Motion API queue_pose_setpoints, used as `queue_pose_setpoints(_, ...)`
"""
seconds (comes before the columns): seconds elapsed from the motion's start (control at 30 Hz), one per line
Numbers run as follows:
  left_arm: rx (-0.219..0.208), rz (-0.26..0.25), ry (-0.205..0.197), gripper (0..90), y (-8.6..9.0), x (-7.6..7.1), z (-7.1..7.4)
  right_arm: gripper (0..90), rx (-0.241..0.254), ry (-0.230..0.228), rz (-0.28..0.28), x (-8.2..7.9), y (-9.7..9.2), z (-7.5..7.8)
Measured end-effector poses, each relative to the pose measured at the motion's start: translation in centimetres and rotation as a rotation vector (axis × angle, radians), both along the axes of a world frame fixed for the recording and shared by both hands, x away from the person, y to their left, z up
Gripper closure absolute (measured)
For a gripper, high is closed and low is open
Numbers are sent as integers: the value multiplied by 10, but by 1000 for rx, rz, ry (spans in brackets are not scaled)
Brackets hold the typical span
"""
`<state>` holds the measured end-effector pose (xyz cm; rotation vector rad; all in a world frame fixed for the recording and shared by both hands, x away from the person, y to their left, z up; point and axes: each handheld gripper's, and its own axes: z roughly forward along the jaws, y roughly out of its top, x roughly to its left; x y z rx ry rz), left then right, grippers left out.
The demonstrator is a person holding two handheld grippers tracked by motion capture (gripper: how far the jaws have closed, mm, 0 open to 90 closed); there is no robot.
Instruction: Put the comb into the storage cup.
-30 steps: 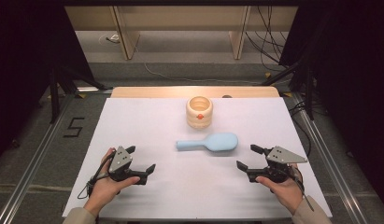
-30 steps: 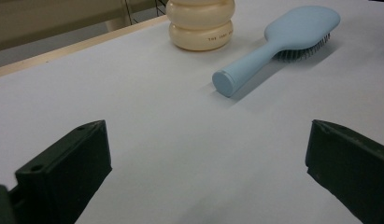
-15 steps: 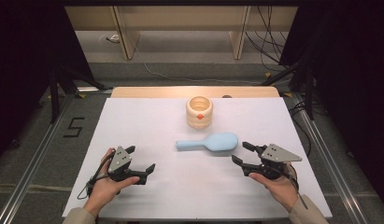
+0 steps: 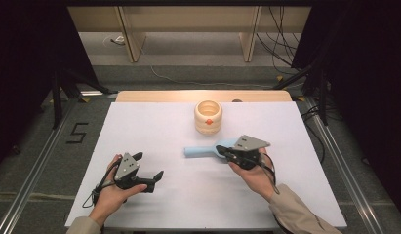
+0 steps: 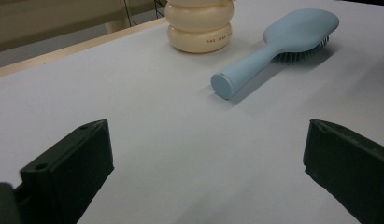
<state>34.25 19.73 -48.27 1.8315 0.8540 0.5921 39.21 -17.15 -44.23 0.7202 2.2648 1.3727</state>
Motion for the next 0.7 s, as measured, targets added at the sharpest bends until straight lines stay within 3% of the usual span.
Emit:
queue_pose_setpoints(0.03,1,-1,1,10,0,0,0,900,0,0,0,0,0,0)
queue_pose_setpoints(0.07,1,-2,0,10,0,0,0,900,-27,32,8,8,16,-2)
queue_pose_setpoints(0.13,-1,-3,-1,11,0,0,0,900,-42,47,9,12,24,-4)
queue_pose_setpoints(0.17,-4,-2,-7,11,0,0,1,900,-61,82,12,20,40,-9)
queue_pose_setpoints(0.27,-4,0,-6,13,0,0,1,900,-96,124,6,31,57,-11)
queue_pose_setpoints(0.4,1,-5,-4,13,0,0,0,900,-96,195,-27,46,73,-12)
queue_pose_setpoints(0.7,5,-7,-2,12,0,0,-1,900,-122,259,-96,75,91,-11)
